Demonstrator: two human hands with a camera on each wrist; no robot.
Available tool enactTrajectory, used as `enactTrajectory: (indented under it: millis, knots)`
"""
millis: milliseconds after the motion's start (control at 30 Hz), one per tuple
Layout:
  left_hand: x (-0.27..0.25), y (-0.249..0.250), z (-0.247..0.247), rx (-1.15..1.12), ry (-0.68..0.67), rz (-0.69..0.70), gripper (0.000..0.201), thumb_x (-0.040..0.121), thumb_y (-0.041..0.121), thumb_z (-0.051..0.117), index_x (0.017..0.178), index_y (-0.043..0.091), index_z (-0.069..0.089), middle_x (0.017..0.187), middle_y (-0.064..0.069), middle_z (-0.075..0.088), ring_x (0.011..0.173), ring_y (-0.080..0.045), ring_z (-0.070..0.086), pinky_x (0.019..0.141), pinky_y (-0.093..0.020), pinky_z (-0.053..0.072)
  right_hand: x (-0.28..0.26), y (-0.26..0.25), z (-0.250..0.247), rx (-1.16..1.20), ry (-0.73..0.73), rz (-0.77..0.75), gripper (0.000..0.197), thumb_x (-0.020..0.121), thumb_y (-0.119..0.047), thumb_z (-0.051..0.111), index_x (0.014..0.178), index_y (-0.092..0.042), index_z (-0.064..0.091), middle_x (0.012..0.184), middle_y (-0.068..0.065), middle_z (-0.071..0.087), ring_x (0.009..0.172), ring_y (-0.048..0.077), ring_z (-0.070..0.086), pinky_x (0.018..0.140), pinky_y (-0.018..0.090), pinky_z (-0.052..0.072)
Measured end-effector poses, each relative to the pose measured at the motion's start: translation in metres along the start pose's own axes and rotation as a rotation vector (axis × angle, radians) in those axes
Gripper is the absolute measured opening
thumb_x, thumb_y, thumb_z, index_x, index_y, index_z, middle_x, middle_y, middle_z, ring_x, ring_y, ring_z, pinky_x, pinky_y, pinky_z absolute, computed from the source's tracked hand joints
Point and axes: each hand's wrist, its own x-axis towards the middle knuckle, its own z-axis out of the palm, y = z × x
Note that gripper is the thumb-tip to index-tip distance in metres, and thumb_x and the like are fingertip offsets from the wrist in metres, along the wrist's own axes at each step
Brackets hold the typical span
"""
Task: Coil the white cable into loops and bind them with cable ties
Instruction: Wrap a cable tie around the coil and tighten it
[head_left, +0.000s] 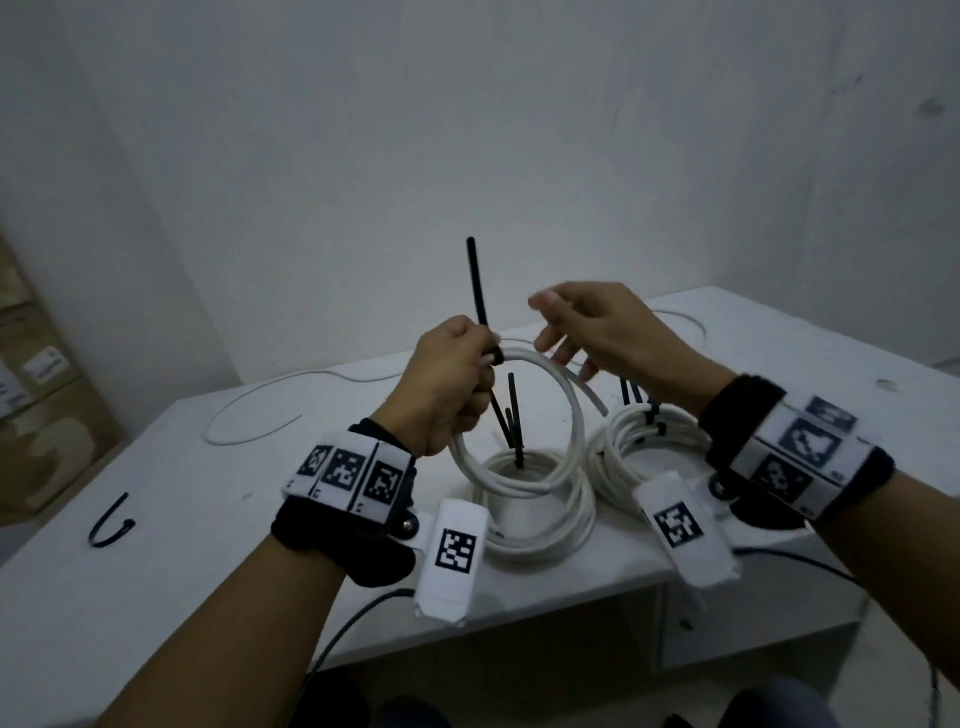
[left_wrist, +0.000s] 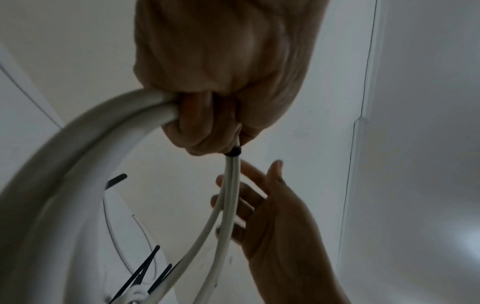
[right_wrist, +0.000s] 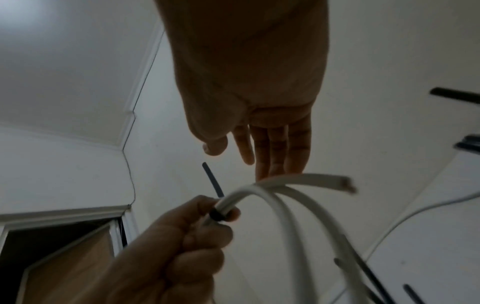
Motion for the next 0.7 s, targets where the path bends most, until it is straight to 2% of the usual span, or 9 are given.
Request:
enactTrajectory:
  millis: [100,200,300,367,433,533,600,667,700]
  knots:
    - [0.005,0.000,-0.008,-0.068,0.047,-0.033,0.024,0.095,0.016,0.044,0.072,0.019,0.038,0.045,0.005,0.028,0.036,-0.008,0.016,0.039,-0.012,0.013,-0.017,0.014,0.002,-0.155,-0.030,-0.014,0.019,0.094,-0.027,0.054,0.104,-0.018,0.068,0.078,-0.004,0.069,0.063,0.006,0.066,0.051,0.025,0.054]
    - [0.008,-0.002,-0.012,-0.112,0.061,-0.077,0.020,0.094,0.018,0.044,0.075,0.018,0.040,0.046,0.005,0.029,0.035,-0.008,0.017,0.037,-0.012,0.013,-0.026,0.020,0.003,0.000,-0.083,0.057,0.018,0.094,-0.019,0.056,0.104,-0.016,0.070,0.088,0.005,0.072,0.072,0.013,0.069,0.057,0.030,0.057]
    - [0.010,-0.003,-0.013,-0.170,0.083,-0.102,0.019,0.094,0.018,0.044,0.075,0.018,0.041,0.046,0.005,0.029,0.034,-0.008,0.017,0.035,-0.012,0.013,-0.026,0.020,0.009,0.091,-0.059,0.116,0.022,0.097,-0.016,0.050,0.101,-0.009,0.071,0.096,0.012,0.072,0.076,0.019,0.069,0.074,0.040,0.059]
    - [0.010,-0.002,-0.014,-0.200,0.103,-0.107,0.018,0.094,0.017,0.044,0.076,0.018,0.042,0.045,0.005,0.030,0.033,-0.008,0.018,0.035,-0.013,0.012,-0.029,0.020,0.017,0.031,-0.038,0.114,0.027,0.098,-0.019,0.048,0.109,-0.004,0.068,0.100,0.013,0.071,0.080,0.023,0.070,0.082,0.044,0.056]
    - [0.010,-0.002,-0.015,-0.226,0.113,-0.110,0.020,0.094,0.018,0.044,0.075,0.018,0.042,0.046,0.005,0.030,0.034,-0.008,0.018,0.035,-0.013,0.012,-0.031,0.020,0.026,-0.011,-0.037,0.114,0.035,0.098,-0.028,0.046,0.111,-0.002,0.066,0.100,0.015,0.069,0.081,0.023,0.070,0.078,0.043,0.057]
    - [0.010,-0.005,-0.016,-0.240,0.115,-0.121,0.023,0.095,0.019,0.046,0.072,0.017,0.041,0.048,0.004,0.033,0.034,-0.008,0.019,0.035,-0.015,0.012,-0.033,0.020,0.033,0.010,-0.013,0.106,0.034,0.098,-0.026,0.046,0.111,0.000,0.064,0.088,0.010,0.064,0.070,0.019,0.065,0.060,0.030,0.053]
    - [0.010,-0.007,-0.017,-0.240,0.113,-0.114,0.022,0.095,0.020,0.047,0.074,0.016,0.045,0.050,0.002,0.038,0.035,-0.009,0.026,0.035,-0.016,0.018,-0.032,0.021,0.036,-0.008,0.070,0.068,0.028,0.098,-0.019,0.048,0.114,-0.002,0.063,0.080,0.006,0.061,0.064,0.015,0.057,0.058,0.027,0.049]
    - [0.010,-0.010,-0.017,-0.225,0.096,-0.083,0.018,0.095,0.019,0.049,0.079,0.011,0.053,0.056,-0.003,0.048,0.041,-0.013,0.044,0.038,-0.020,0.035,-0.030,0.021,0.037,-0.014,0.150,0.056,0.028,0.098,-0.016,0.048,0.120,-0.007,0.063,0.077,0.002,0.060,0.065,0.013,0.053,0.065,0.029,0.049]
    - [0.008,-0.011,-0.017,-0.203,0.086,-0.063,0.017,0.095,0.018,0.050,0.084,0.008,0.056,0.062,-0.006,0.054,0.048,-0.016,0.052,0.044,-0.023,0.043,-0.029,0.022,0.037,-0.013,0.179,0.063,0.029,0.098,-0.015,0.048,0.121,-0.007,0.063,0.077,0.002,0.060,0.066,0.013,0.053,0.070,0.031,0.050]
